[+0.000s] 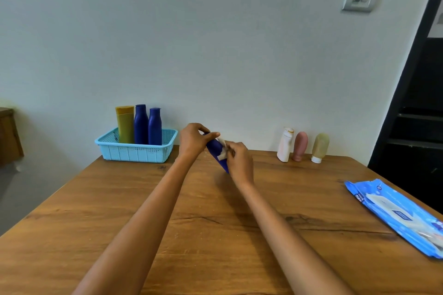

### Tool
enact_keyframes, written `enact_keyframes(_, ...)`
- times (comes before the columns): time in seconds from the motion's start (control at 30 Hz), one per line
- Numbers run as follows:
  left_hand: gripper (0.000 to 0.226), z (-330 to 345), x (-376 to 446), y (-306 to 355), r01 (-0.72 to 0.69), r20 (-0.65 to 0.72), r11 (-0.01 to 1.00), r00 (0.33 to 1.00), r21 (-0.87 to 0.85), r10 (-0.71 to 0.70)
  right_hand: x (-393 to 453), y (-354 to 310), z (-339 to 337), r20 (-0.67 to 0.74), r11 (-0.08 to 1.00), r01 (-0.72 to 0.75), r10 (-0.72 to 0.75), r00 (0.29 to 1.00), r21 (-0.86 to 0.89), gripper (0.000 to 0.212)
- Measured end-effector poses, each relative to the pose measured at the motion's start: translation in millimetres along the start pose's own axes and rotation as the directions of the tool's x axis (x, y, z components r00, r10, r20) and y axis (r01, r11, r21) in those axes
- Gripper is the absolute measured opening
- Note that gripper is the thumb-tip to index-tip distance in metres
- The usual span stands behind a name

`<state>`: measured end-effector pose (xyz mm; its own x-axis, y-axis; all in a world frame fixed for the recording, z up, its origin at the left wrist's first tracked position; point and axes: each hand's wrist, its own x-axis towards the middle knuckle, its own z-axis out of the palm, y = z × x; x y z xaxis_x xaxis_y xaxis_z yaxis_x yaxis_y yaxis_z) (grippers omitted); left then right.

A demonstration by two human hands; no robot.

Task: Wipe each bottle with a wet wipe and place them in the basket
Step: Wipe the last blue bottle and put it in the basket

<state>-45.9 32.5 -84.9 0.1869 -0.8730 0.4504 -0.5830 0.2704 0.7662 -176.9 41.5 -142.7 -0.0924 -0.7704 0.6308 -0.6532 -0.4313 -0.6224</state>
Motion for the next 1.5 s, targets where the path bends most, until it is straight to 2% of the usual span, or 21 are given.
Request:
enact_keyframes(0.07,0.034,-1.8,1.6,-2.2,0.018,-0.008,1.0,1.0,-0.019,-0.019,-1.7,12.9,-2.1,0.066,0.993,-0.09,0.095,0.993,-0.072,0.02)
enact_keyframes(0.13,0.033,-3.1,3.5,-2.7,0.007,-0.006,1.0,1.0,-0.012,-0.007,0.9,24.1,-6.1,0.165,0.96,-0.215,0.244,0.956,-0.178,0.017)
enact_keyframes(0.23,0.029,-3.9,6.0,-1.8,-0.015,0.021,1.0,1.0,0.009,0.015,6.2,28.4,-14.0,0.177,0.924,-0.305,0.348,0.921,-0.231,0.013)
enact_keyframes(0.3,0.028,-5.7,7.5,-1.7,-0.017,0.053,1.0,0.998,-0.004,0.017,10.8,22.4,-19.4,0.118,0.938,-0.317,0.334,0.935,-0.139,0.02)
enact_keyframes(0.4,0.031,-8.6,8.9,0.8,-0.025,0.136,0.998,0.99,-0.059,0.033,21.0,8.8,-24.9,0.0,0.964,-0.257,0.258,0.966,0.066,0.031)
enact_keyframes(0.47,0.033,-9.3,8.6,4.2,-0.05,0.166,0.995,0.984,-0.09,0.064,25.1,-3.5,-24.4,0.006,0.964,-0.204,0.206,0.979,0.173,0.034)
enact_keyframes(0.53,0.033,-9.3,7.5,5.7,-0.061,0.161,0.993,0.984,-0.099,0.076,22.5,-16.8,-21.1,0.075,0.971,-0.121,0.107,0.991,0.205,0.035)
enact_keyframes(0.6,0.033,-9.3,6.9,3.9,-0.065,0.147,0.994,0.986,-0.093,0.078,15.2,-25.2,-14.6,0.131,0.988,0.01,-0.03,0.991,0.154,0.036)
enact_keyframes(0.67,0.032,-10.6,7.2,-0.6,-0.054,0.145,0.995,0.987,-0.089,0.066,7.2,-22.5,-6.2,0.147,0.995,0.066,-0.078,0.986,0.081,0.036)
enact_keyframes(0.83,0.032,-16.8,7.4,-10.8,-0.016,0.155,0.997,0.988,-0.074,0.027,-4.6,3.5,0.4,0.21,0.966,0.027,0.029,0.977,-0.256,0.028)
enact_keyframes(0.93,0.033,-16.3,8.8,-10.5,-0.03,0.17,0.997,0.985,-0.07,0.042,-3.5,15.5,-4.4,0.257,0.915,-0.062,0.176,0.95,-0.398,0.02)
enact_keyframes(1.0,0.033,-14.5,10.0,-10.0,-0.043,0.171,0.997,0.984,-0.061,0.053,0.0,19.4,-9.0,0.224,0.903,-0.151,0.257,0.94,-0.402,0.021)
enact_keyframes(1.1,0.031,-13.0,7.8,-6.8,-0.05,0.16,0.998,0.986,-0.027,0.054,7.5,12.9,-16.1,0.101,0.947,-0.26,0.283,0.954,-0.189,0.025)
enact_keyframes(1.17,0.03,-11.9,5.3,-5.3,-0.037,0.133,0.999,0.99,0.009,0.035,11.8,3.5,-16.3,0.054,0.981,-0.186,0.189,0.98,-0.054,0.028)
enact_keyframes(1.23,0.031,-10.4,3.7,-5.1,-0.016,0.093,0.999,0.996,0.029,0.014,11.0,-6.4,-14.1,0.075,0.997,-0.08,0.078,0.994,0.016,0.031)
enact_keyframes(1.3,0.031,-10.3,1.7,-5.1,-0.004,0.047,0.998,0.999,0.057,0.001,5.4,-12.5,-11.9,0.125,1.0,0.012,-0.009,0.992,-0.025,0.032)
enact_keyframes(1.37,0.031,-11.9,-0.7,-5.3,0.015,0.013,0.996,1.0,0.086,-0.016,-0.4,-8.3,-11.0,0.159,0.993,0.042,-0.023,0.987,-0.113,0.032)
enact_keyframes(1.5,0.038,-17.5,-3.7,-1.7,0.052,-0.004,0.996,0.999,0.071,-0.052,-4.8,15.8,-15.5,0.262,0.935,-0.135,0.227,0.938,-0.328,0.023)
